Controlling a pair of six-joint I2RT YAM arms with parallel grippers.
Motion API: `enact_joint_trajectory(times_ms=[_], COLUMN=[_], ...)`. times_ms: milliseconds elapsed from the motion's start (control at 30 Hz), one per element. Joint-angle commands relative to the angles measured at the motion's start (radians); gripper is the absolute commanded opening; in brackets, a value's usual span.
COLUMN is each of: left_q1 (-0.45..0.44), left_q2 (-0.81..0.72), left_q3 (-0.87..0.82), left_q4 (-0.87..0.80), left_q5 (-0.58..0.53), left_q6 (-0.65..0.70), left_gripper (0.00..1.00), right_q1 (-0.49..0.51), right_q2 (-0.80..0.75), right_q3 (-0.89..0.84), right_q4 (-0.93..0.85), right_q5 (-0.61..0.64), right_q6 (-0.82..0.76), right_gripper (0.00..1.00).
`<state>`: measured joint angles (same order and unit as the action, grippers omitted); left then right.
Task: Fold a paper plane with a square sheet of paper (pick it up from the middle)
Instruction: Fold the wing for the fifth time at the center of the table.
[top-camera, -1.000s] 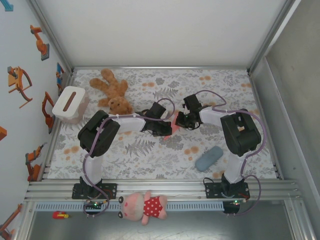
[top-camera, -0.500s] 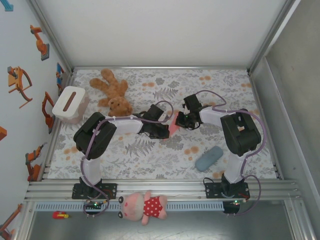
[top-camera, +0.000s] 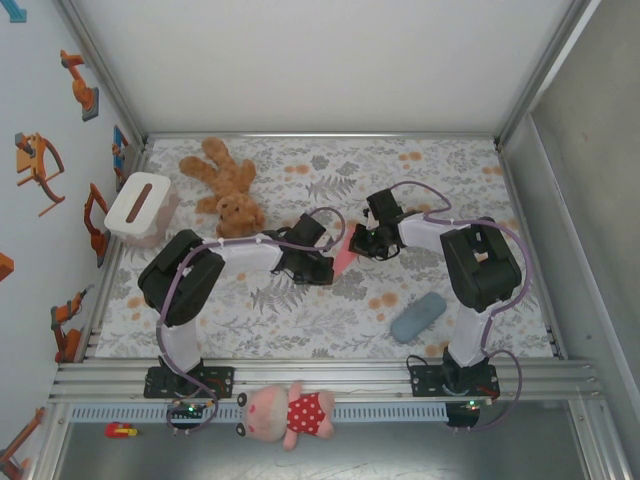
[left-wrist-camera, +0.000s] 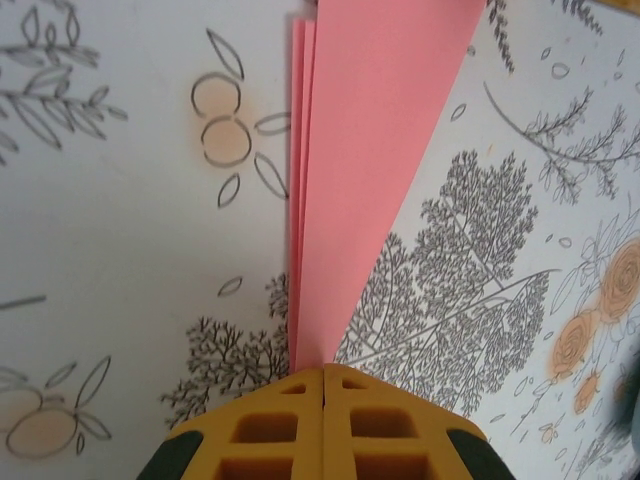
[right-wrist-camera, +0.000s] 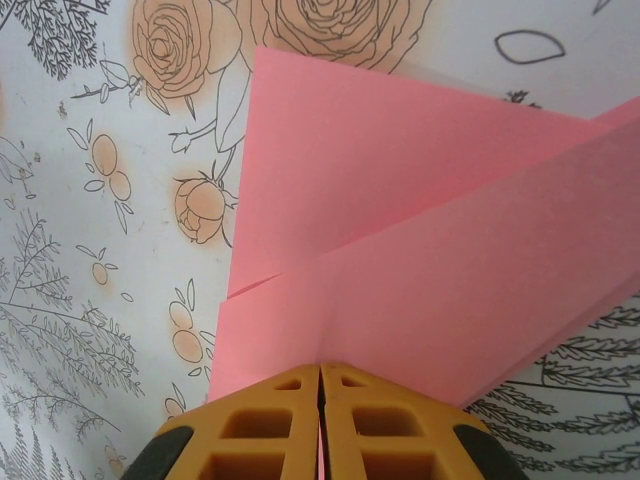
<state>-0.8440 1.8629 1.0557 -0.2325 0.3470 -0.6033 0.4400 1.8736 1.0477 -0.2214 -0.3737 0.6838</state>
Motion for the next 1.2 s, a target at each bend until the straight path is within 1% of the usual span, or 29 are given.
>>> enact_joint_trajectory(times_ms=[0, 200, 367, 467, 567, 633, 733, 967, 1167], left_q1=[-0.022, -0.026, -0.026, -0.023, -0.010, -0.001, 0.013, 0.031, 0.047], left_q2=[-0.014, -0.015, -0.099, -0.174, -0.195, -0.175, -0.108, 0.015, 0.089], left_q3=[-0.050, -0.073, -0.061, -0.053, -0.043, -0.031, 0.013, 0.099, 0.122], left_q4=[-0.179, -0.185, -0.181, -0.138, -0.065, -0.009, 0.025, 0.079, 0.101], left_q5=[-0.009, -0.023, -0.027, -0.042, -0.044, -0.031, -0.025, 0.001, 0.020], left_q6=[0.015, -0.002, 0.005, 0.002, -0.027, -0.051, -0.080, -0.103, -0.126], left_gripper=[0.00, 0.00, 0.00, 0.01, 0.02, 0.02, 0.01, 0.00, 0.00], right_q1=[-0.009, -0.010, -0.010, -0.008, -0.001, 0.006, 0.008, 0.007, 0.005], right_q2=[0.065, 0.068, 0.055, 0.031, 0.008, -0.001, 0.002, -0.001, -0.015], right_q3=[-0.025, -0.028, -0.034, -0.048, -0.067, -0.080, -0.087, -0.079, -0.059], right_q4=[-0.091, -0.091, -0.084, -0.065, -0.042, -0.021, 0.001, 0.009, 0.011], right_q5=[0.107, 0.105, 0.084, 0.054, 0.018, -0.004, -0.021, -0.022, -0.031], right_q6=[0.002, 0.002, 0.004, 0.016, 0.037, 0.052, 0.063, 0.059, 0.038], right_gripper=[0.09, 0.09, 0.09, 0.09, 0.09, 0.09, 0.08, 0.08, 0.08])
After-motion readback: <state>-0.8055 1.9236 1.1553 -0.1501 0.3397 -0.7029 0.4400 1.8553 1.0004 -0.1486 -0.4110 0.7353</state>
